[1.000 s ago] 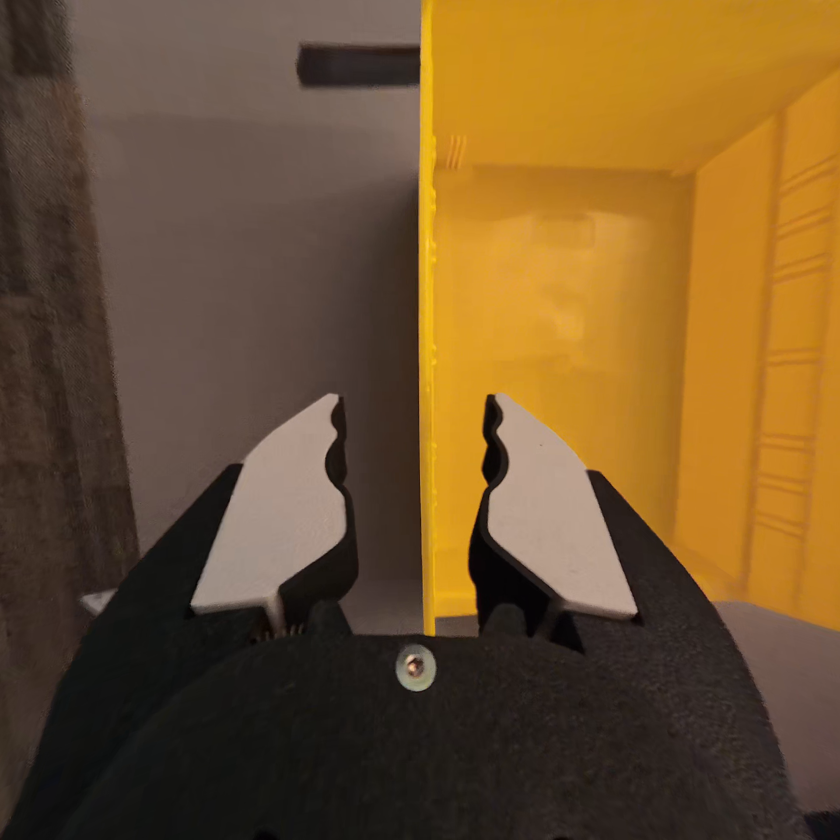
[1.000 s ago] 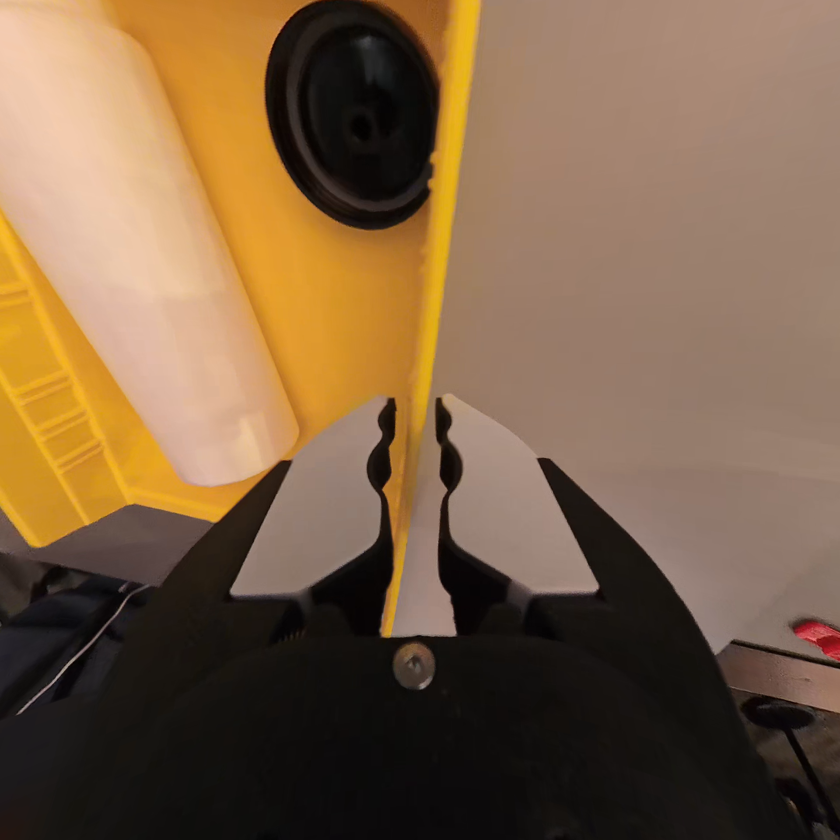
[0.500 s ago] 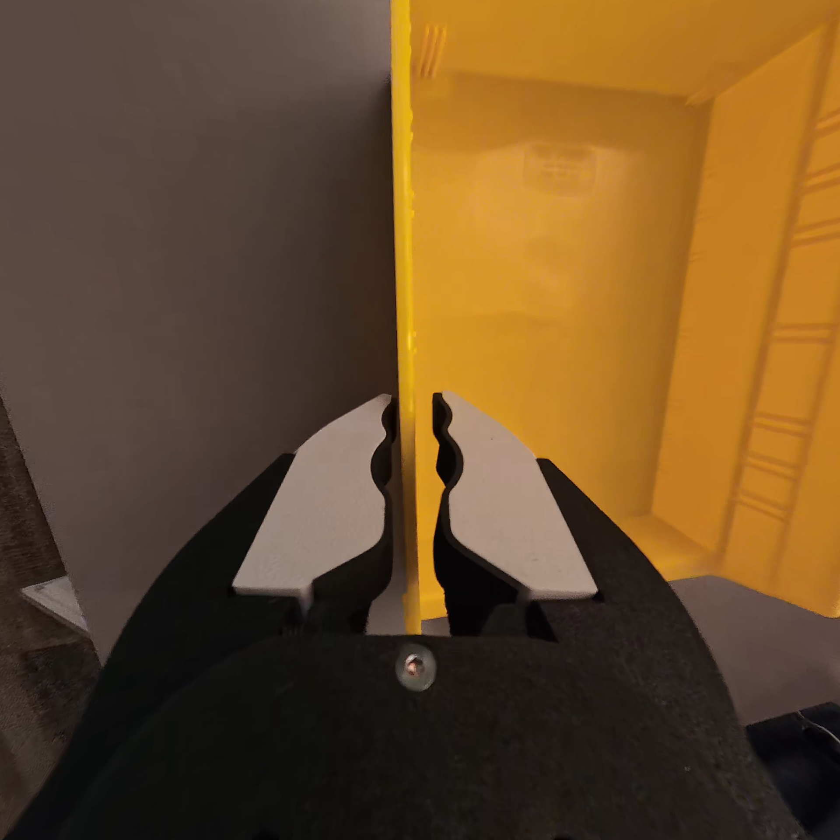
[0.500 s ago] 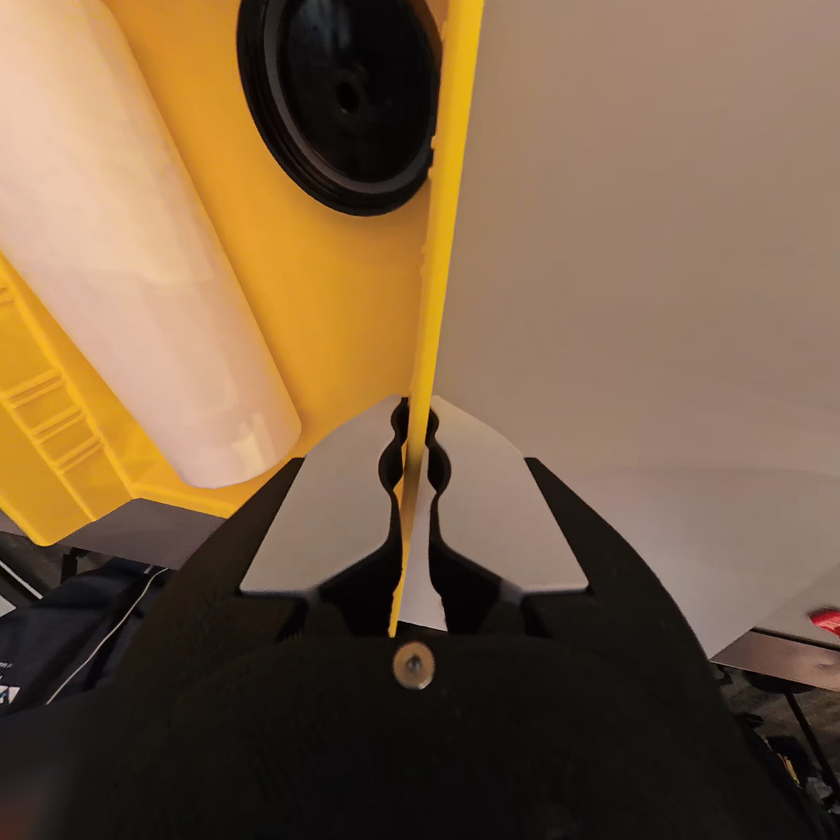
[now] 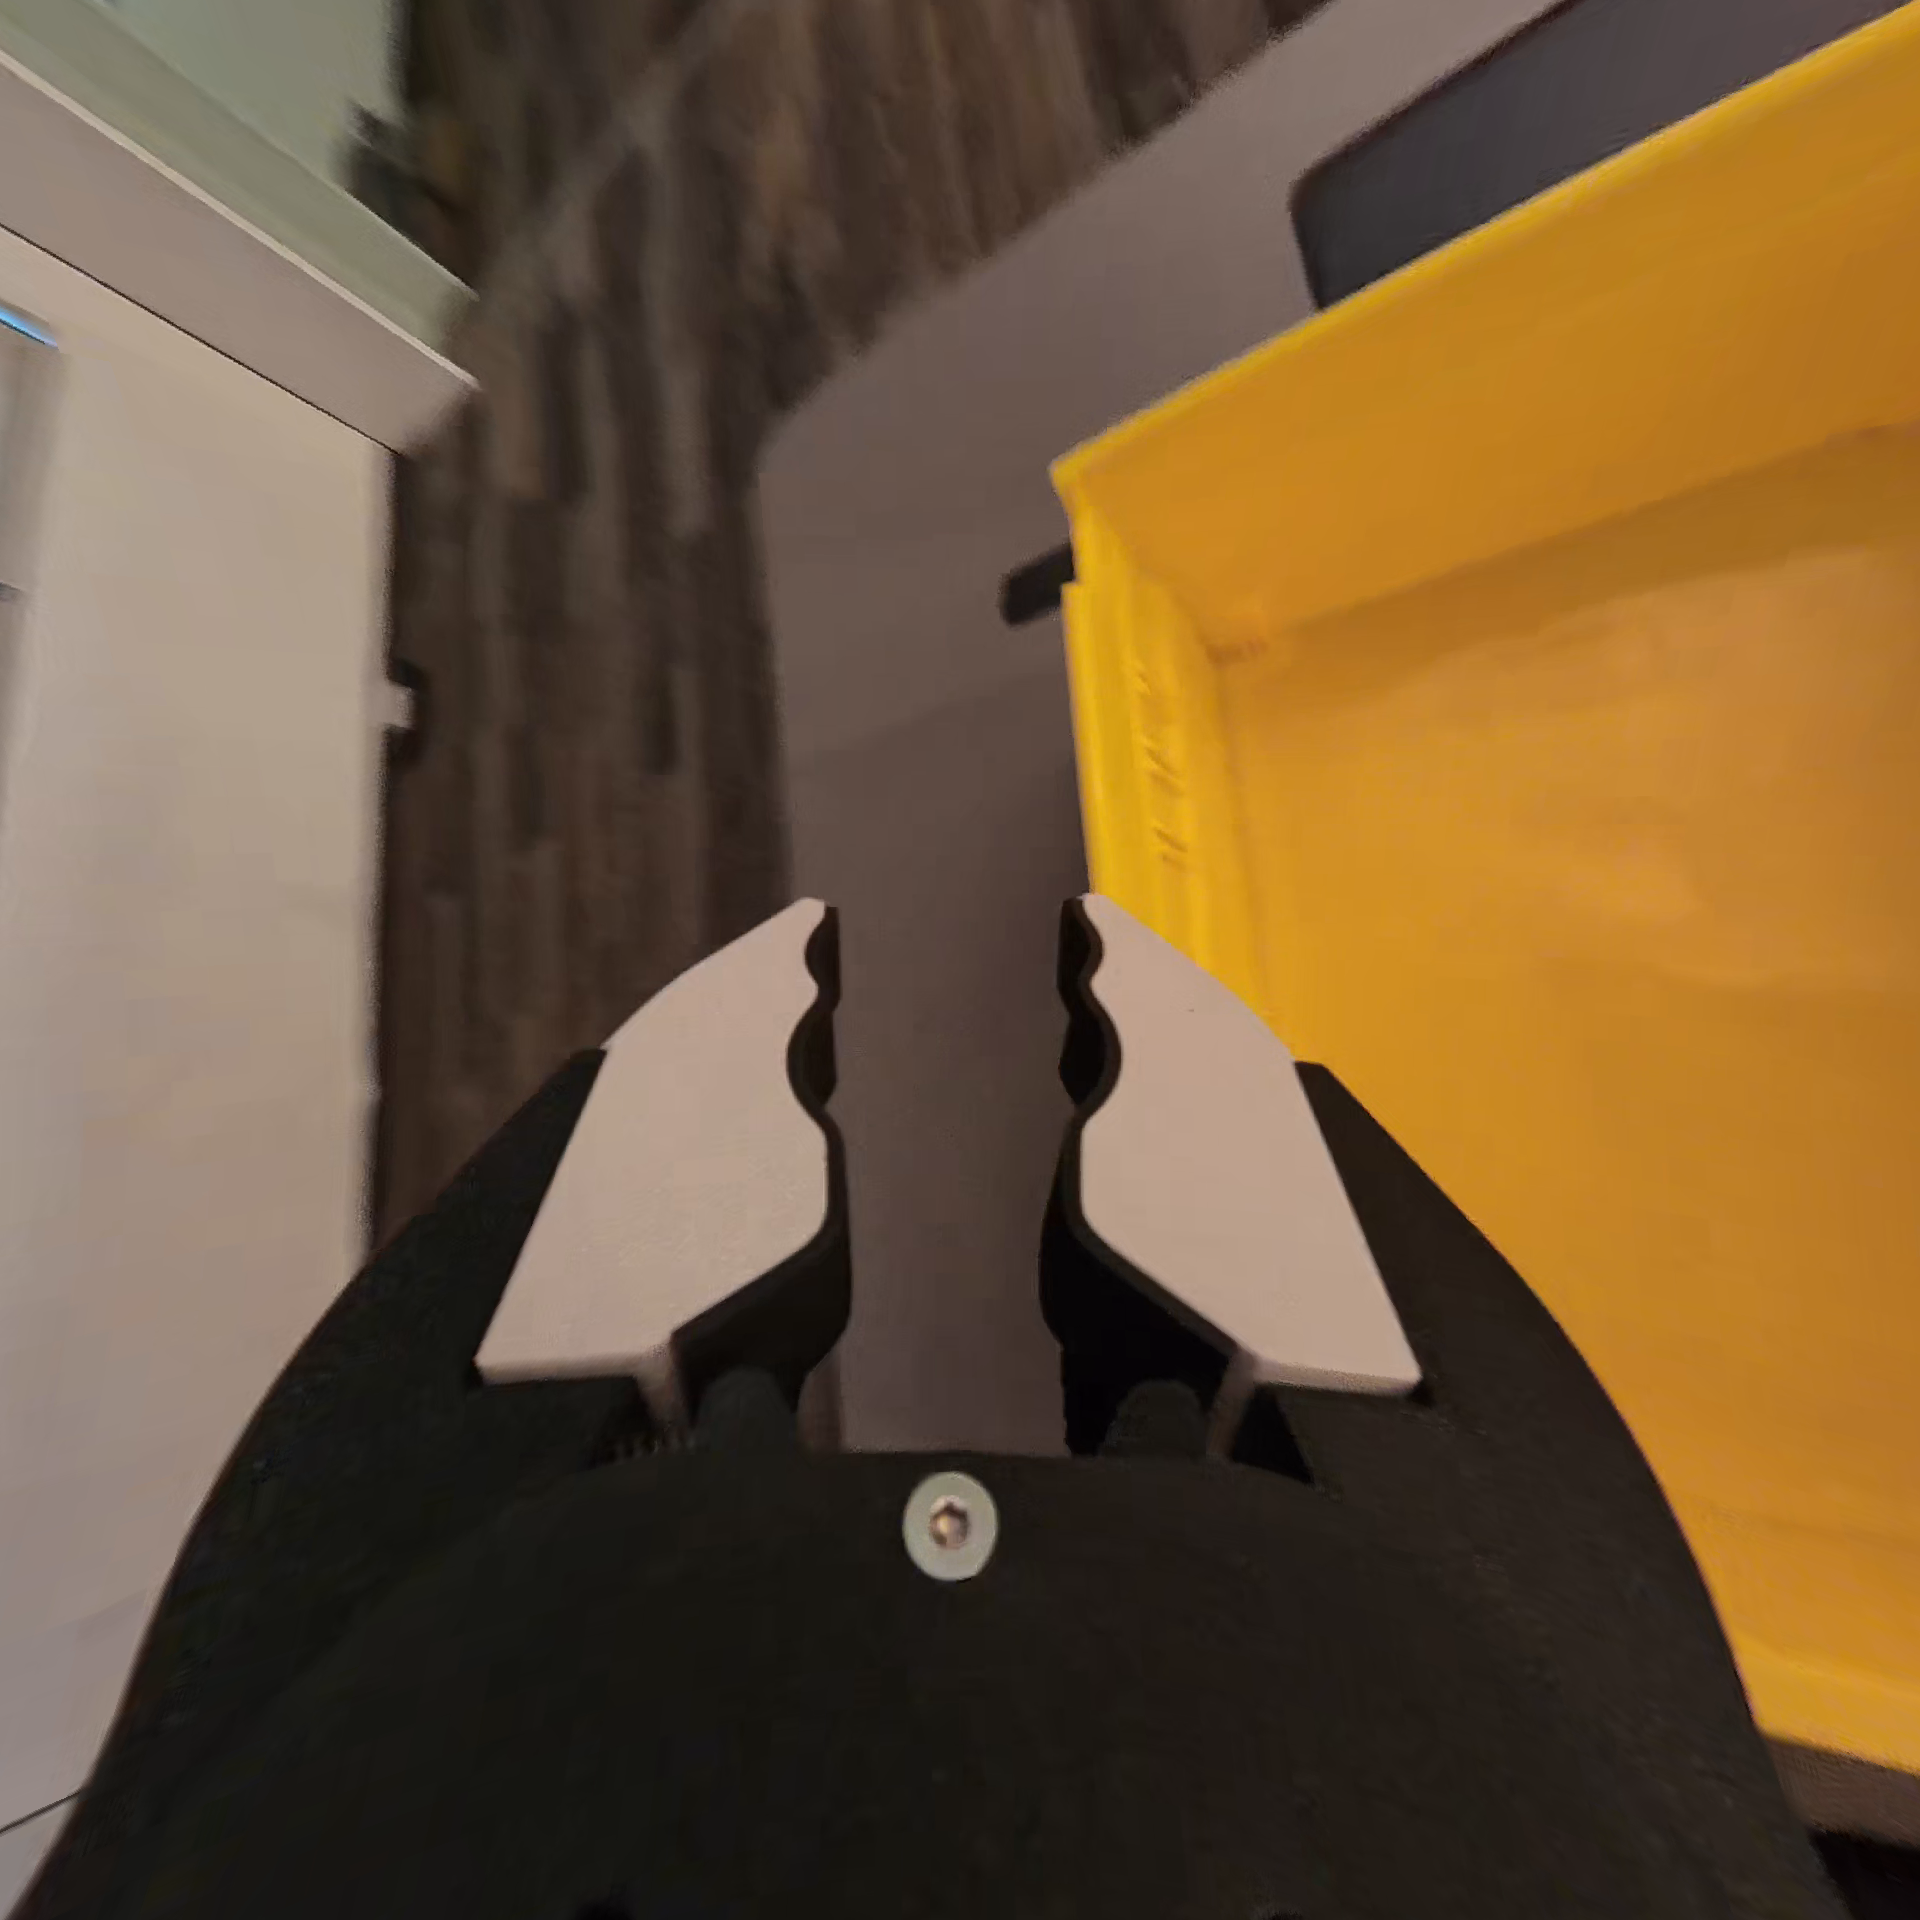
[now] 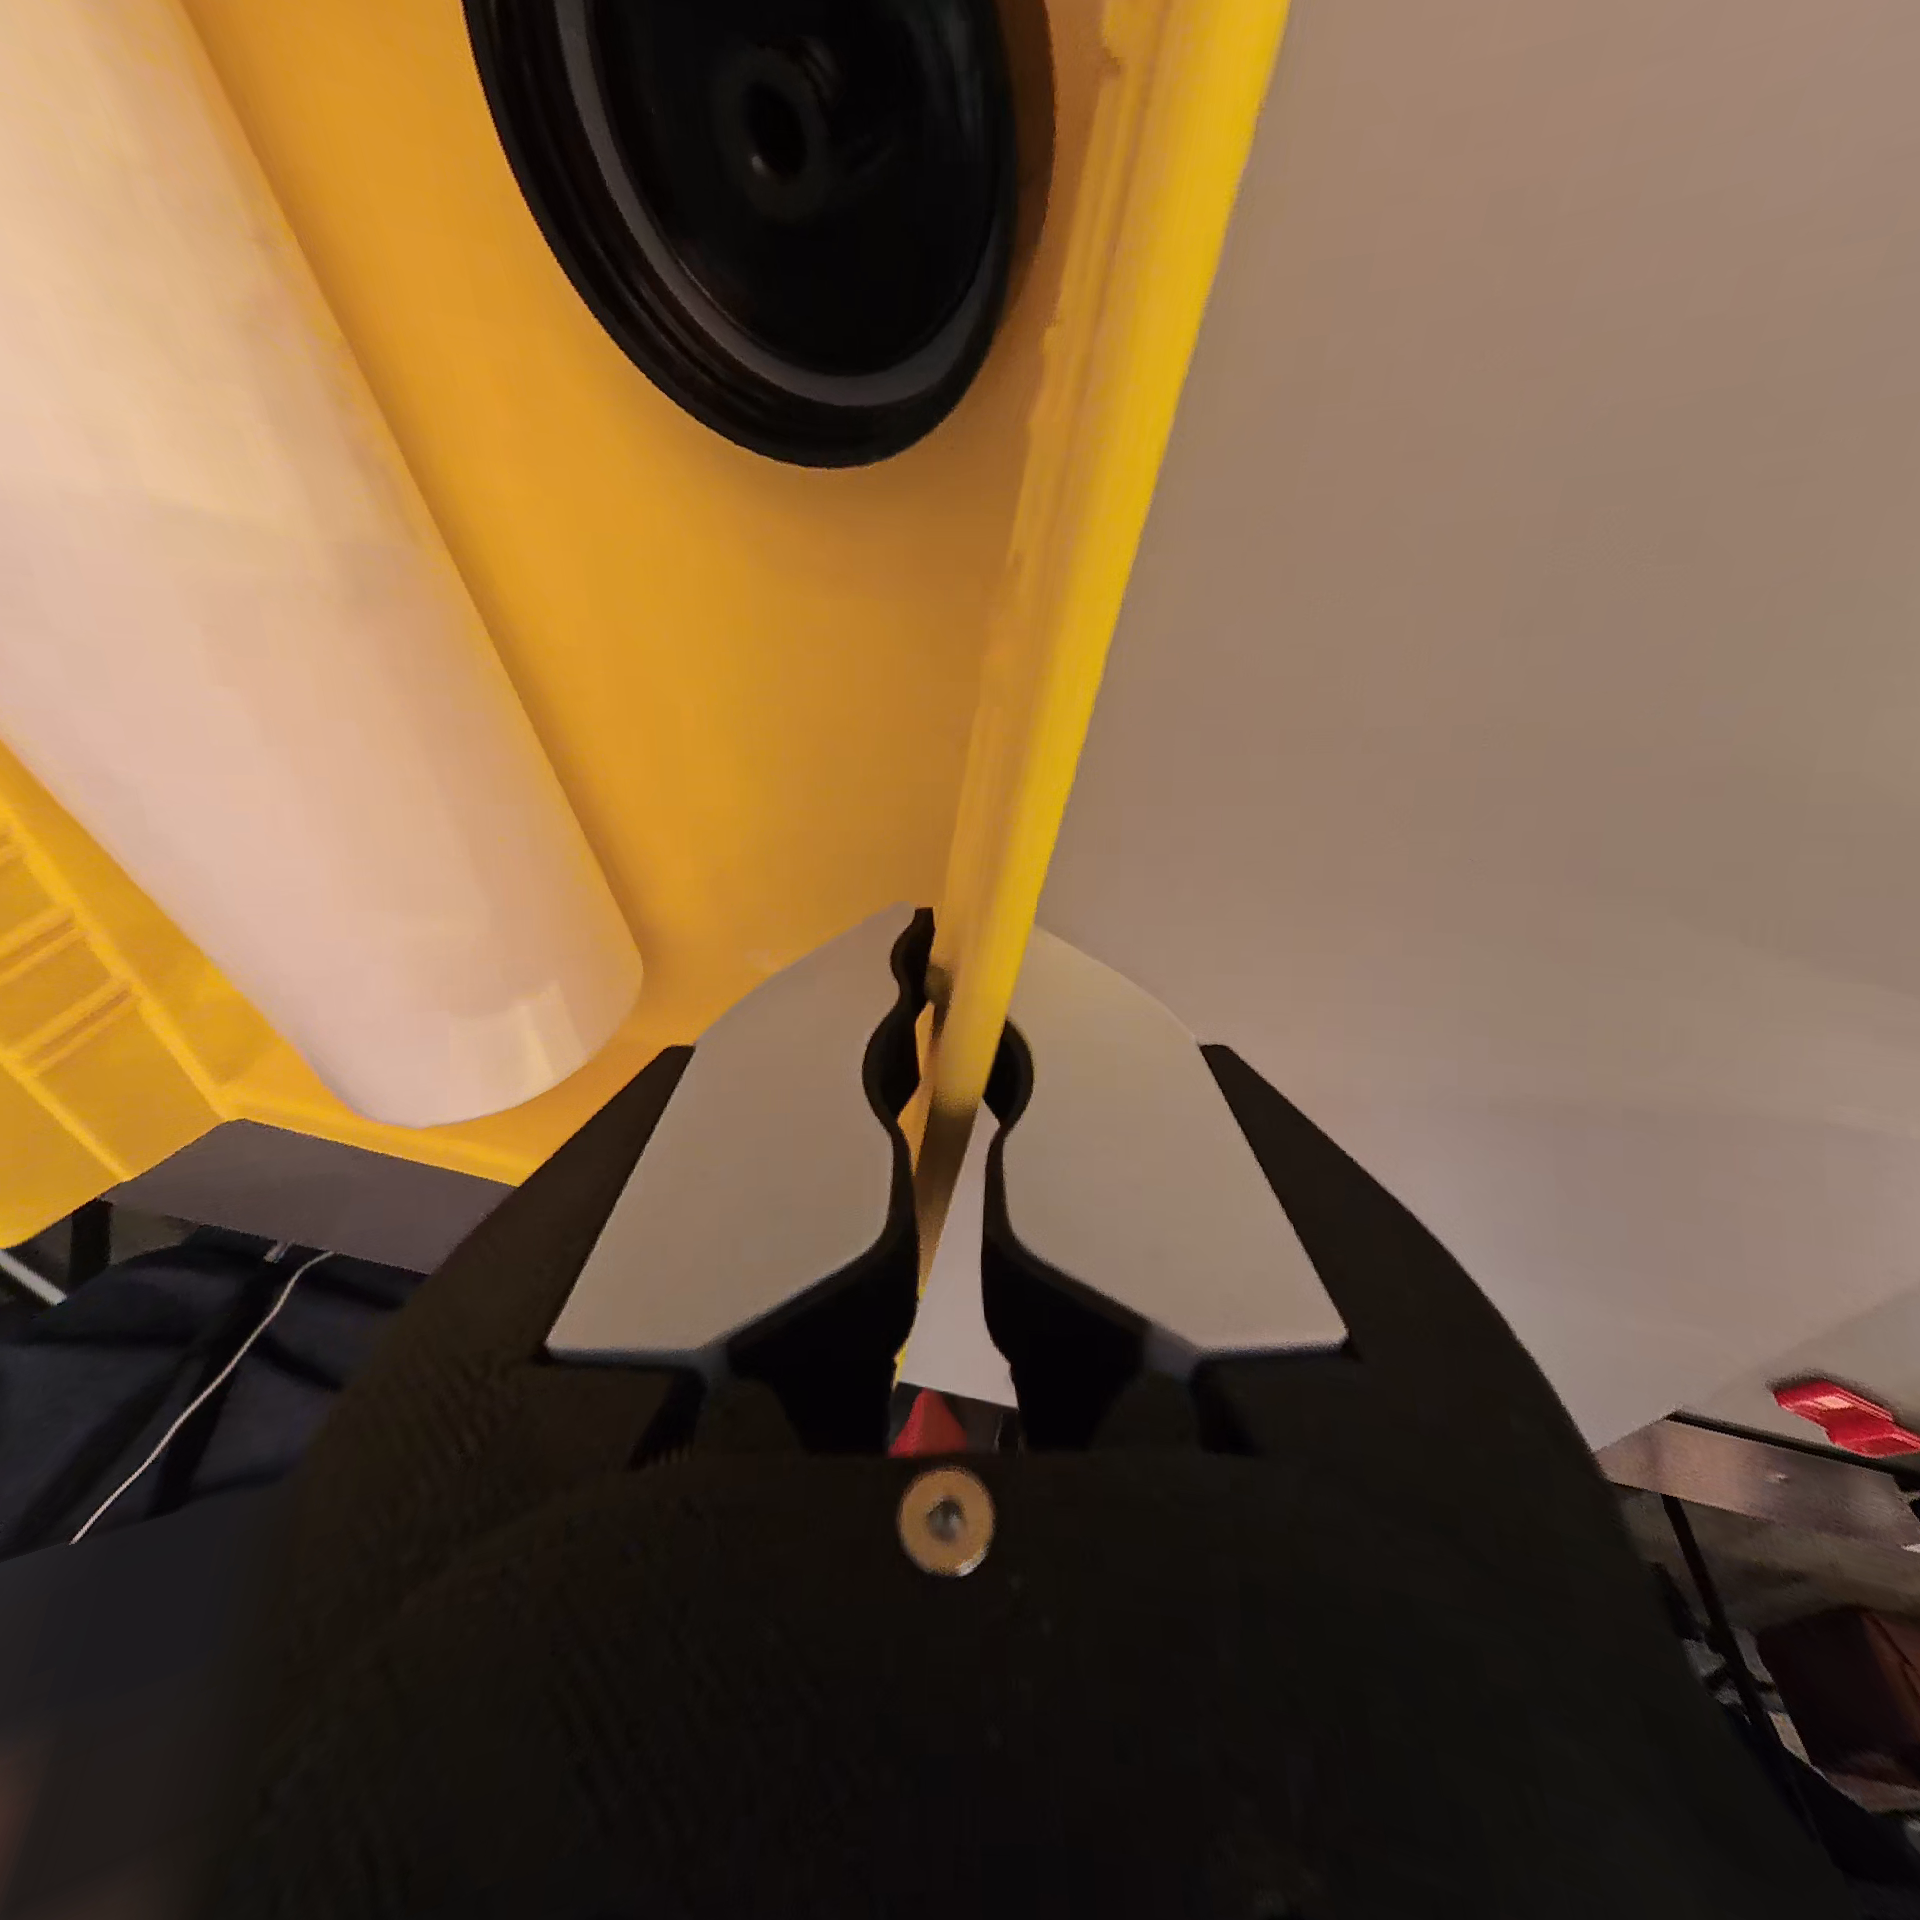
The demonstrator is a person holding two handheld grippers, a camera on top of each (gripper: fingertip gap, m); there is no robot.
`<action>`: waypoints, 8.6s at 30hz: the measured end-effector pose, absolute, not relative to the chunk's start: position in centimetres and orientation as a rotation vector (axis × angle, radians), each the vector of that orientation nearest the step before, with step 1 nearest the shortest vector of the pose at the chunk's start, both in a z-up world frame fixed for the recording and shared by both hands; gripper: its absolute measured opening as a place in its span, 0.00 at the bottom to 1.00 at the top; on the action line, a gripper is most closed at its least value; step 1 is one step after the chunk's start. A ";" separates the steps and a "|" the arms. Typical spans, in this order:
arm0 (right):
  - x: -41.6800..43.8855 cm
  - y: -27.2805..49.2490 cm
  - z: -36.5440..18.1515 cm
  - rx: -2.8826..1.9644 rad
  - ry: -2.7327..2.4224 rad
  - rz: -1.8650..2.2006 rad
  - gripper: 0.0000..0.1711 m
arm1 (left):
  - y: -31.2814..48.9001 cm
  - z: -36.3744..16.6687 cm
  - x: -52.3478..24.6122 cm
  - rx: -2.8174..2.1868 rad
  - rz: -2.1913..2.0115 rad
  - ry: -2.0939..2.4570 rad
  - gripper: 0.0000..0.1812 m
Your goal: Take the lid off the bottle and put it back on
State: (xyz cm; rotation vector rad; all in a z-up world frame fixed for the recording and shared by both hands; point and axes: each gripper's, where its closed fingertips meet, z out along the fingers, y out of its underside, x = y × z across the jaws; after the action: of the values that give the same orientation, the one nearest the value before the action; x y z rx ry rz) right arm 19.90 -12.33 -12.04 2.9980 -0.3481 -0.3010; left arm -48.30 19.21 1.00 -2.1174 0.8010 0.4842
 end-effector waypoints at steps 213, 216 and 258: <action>-20.3 5.4 -9.0 2.992 -0.134 -0.469 0.02 | 2.9 15.4 -36.0 -1.696 -0.816 0.900 0.22; -19.1 6.4 -5.4 3.063 -0.113 -0.461 0.02 | 1.2 18.7 -37.7 -1.542 -0.886 0.813 0.22; 28.8 -24.6 -7.0 2.951 -1.031 -0.389 0.03 | 1.2 -7.4 -11.9 -2.685 -0.563 1.386 0.40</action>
State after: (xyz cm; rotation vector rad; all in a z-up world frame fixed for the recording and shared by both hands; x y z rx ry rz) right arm 28.82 -24.65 -7.05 2.9513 -1.0308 -0.3889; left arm -11.90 1.24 -7.37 -2.6855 1.3862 -0.5634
